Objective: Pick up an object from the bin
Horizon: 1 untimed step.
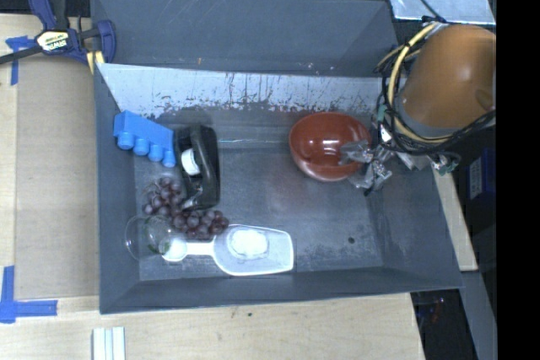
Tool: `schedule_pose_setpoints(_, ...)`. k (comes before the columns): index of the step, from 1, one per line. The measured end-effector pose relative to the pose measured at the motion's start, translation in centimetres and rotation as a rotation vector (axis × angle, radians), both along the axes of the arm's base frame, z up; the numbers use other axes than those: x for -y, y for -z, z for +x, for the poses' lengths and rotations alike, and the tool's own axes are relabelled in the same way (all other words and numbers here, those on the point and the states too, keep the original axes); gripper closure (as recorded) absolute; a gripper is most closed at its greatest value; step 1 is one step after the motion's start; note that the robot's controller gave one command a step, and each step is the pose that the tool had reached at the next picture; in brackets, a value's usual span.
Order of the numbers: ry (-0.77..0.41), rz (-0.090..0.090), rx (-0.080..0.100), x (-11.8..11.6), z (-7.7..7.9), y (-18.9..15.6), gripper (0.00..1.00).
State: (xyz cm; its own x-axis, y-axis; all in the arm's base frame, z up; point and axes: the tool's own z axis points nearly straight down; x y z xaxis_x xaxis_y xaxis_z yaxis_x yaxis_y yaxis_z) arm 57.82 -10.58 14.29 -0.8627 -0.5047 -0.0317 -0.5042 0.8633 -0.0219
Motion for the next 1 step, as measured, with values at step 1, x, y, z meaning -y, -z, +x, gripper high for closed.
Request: schedule_pose_setpoints(1, 0.078, 0.005, -0.001, 0.12, -0.91, -5.54, 1.0)
